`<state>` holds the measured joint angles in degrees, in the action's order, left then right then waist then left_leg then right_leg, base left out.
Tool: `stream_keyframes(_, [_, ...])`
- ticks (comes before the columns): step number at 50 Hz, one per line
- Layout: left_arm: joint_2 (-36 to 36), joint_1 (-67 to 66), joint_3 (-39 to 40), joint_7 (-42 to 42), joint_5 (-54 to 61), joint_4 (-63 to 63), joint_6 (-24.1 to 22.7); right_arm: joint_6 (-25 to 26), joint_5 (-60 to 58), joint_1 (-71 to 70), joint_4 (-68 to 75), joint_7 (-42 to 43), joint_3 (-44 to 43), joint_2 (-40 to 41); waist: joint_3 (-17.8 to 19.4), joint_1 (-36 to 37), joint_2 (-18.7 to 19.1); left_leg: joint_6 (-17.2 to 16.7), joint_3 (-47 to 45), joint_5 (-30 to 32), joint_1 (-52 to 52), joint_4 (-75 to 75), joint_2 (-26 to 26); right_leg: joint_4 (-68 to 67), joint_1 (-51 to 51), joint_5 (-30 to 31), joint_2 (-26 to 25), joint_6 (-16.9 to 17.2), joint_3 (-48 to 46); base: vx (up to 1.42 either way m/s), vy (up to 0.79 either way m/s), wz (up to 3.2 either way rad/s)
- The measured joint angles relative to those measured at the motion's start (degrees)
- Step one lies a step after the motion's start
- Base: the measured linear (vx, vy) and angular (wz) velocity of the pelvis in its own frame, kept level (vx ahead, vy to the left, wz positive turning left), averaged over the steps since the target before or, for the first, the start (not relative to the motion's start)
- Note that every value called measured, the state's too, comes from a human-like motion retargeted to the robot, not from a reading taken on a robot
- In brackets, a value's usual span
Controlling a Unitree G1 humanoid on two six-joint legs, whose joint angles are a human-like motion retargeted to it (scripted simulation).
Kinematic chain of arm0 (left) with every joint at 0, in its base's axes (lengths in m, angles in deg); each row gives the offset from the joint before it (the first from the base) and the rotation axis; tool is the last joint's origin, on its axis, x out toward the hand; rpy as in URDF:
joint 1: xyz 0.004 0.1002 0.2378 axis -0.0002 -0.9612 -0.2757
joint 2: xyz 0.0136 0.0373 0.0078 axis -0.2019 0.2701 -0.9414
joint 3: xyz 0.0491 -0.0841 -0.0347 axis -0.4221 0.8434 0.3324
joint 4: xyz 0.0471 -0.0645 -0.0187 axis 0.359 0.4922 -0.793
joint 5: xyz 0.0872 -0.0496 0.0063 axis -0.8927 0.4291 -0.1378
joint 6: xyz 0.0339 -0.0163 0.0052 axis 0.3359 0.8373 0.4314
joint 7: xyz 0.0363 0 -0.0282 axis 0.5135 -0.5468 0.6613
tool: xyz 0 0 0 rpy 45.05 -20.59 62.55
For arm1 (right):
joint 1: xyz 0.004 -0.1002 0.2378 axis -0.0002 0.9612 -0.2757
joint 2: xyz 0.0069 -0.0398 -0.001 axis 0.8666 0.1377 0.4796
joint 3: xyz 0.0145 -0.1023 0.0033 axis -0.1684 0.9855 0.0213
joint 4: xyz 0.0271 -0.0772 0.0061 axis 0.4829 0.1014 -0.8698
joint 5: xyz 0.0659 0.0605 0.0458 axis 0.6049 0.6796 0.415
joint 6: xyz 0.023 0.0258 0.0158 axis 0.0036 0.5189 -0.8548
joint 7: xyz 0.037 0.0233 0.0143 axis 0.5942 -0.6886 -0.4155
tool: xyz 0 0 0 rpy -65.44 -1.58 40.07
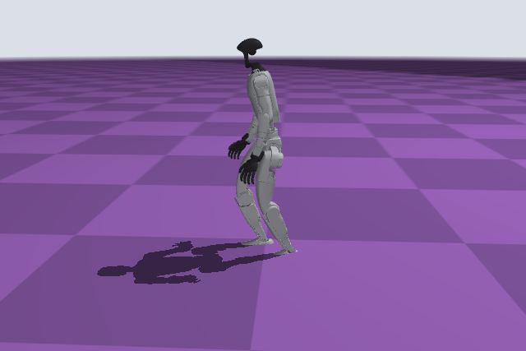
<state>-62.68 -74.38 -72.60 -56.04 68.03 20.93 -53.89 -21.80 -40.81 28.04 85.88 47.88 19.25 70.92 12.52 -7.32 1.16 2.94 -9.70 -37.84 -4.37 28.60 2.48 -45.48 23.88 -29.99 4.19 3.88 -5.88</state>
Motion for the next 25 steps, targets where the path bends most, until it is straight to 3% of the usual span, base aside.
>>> stream_keyframes(11, [-1.8, -0.7, 3.4, 2.3, 1.6, -0.9, -0.3, 1.6, -2.2, -0.3, 1.4, 0.8, 1.1, -0.1, -0.7, 0.7, -3.8, 0.8, 8.3, 4.6, 0.3, -3.2, 7.1, -5.6, -1.3, -3.9, 3.3, -1.1, 4.1, -0.06, 0.01, 0.89])
stream_keyframes(25, [-2.0, -1.2, 4.5, 7.6, 3.7, -8.6, -1.3, 3.1, -3.3, -0.1, 3.4, 2.1, 1.7, 1.4, 1.1, 1.0, -4.1, -0.3, 9.1, 3.6, 2.1, 0.8, 6.7, -4.5, -7.4, -5.0, 4.8, -2.4, 0.3, -0.02, -0.02, 0.34])
